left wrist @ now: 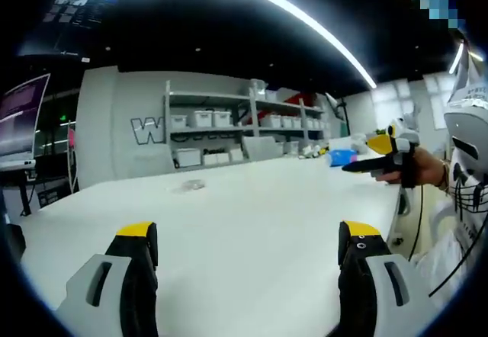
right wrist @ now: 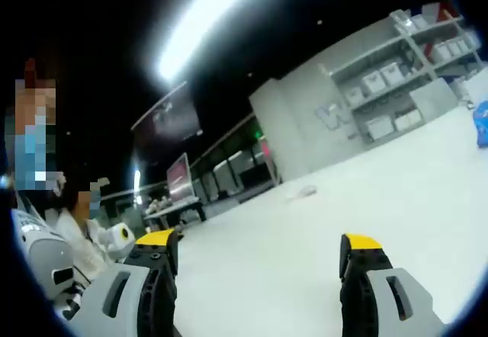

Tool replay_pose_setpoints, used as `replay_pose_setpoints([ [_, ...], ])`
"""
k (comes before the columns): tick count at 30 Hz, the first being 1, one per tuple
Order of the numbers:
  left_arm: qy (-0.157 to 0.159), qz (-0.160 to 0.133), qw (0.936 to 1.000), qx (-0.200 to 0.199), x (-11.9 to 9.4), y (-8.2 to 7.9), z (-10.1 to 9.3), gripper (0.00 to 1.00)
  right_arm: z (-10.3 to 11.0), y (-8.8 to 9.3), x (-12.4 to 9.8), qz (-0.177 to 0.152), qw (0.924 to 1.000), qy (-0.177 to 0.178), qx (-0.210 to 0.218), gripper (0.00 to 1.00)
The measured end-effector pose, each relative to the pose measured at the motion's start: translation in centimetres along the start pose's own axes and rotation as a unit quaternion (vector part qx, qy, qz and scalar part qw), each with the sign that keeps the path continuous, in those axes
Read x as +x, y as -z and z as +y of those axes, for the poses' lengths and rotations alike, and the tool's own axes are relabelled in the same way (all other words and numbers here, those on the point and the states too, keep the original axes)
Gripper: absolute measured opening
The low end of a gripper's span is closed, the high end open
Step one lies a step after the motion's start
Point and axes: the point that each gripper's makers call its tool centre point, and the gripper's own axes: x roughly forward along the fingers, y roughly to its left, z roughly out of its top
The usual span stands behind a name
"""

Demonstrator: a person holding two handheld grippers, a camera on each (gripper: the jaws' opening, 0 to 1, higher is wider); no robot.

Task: Open the resealable bag by pulling the two sides of the seal apart until the entire bag opening is separated and visibly accessible.

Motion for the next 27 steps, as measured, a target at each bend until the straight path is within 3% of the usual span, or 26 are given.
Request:
replay_pose_setpoints([
  [27,0.0,-0.002,1.0,-0.005,0.02,-0.06,0.16,0.97,-0.07,-0.02,0.05,0.001,1.0,-0.001,0.007,0.88],
])
